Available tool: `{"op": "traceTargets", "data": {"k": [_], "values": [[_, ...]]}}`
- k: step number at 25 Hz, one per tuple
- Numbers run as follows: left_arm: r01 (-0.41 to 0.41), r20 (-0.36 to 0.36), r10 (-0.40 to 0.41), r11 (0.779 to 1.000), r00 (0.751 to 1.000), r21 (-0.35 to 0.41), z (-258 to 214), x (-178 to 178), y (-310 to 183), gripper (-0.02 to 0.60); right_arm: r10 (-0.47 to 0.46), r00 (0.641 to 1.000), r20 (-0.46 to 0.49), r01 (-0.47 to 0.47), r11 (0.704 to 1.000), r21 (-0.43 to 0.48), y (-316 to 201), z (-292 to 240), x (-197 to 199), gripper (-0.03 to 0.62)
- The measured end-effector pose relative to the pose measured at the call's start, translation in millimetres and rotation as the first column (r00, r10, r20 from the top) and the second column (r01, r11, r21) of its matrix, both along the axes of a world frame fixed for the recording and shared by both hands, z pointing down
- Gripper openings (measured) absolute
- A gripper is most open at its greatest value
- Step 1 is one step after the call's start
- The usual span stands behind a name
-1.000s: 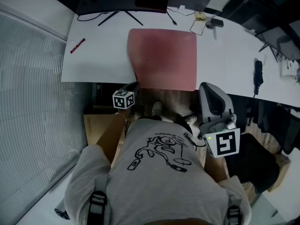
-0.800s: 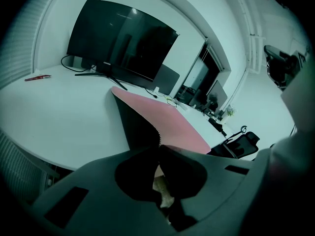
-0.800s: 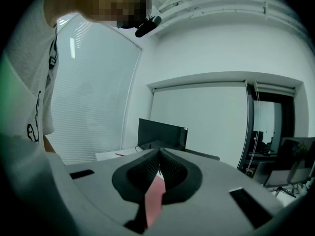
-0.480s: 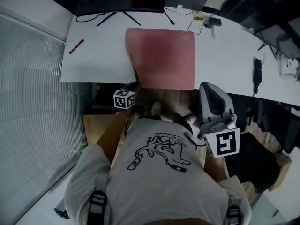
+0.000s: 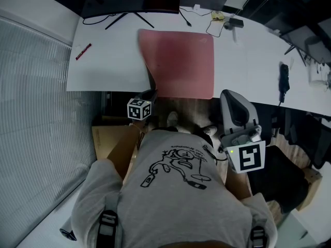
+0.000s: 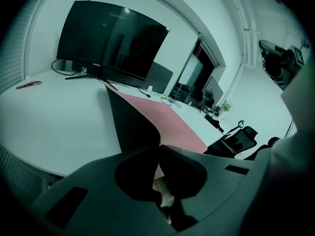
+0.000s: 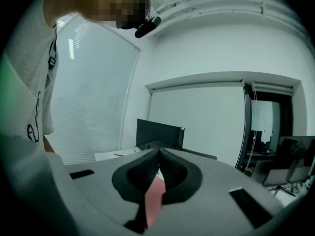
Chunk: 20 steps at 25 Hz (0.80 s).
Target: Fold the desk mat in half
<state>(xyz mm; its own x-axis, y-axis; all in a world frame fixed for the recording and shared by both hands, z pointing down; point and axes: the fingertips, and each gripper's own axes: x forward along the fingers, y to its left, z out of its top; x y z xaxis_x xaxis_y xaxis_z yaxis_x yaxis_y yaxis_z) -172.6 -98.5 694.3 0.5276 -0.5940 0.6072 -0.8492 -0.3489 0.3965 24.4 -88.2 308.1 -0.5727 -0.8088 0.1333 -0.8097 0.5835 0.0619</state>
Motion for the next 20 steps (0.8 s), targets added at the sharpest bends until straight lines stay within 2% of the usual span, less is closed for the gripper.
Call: {"op": "traceTargets", "data": {"k": [20], "values": [[-0.057,0.019,0.057,0.998,0.998,0.004,-5.4,26.8,-2.8,0.031,-0.007,1.000,0.000,0.007,1.000,0.005,-8.2,-3.1,15.1,0.006]]}}
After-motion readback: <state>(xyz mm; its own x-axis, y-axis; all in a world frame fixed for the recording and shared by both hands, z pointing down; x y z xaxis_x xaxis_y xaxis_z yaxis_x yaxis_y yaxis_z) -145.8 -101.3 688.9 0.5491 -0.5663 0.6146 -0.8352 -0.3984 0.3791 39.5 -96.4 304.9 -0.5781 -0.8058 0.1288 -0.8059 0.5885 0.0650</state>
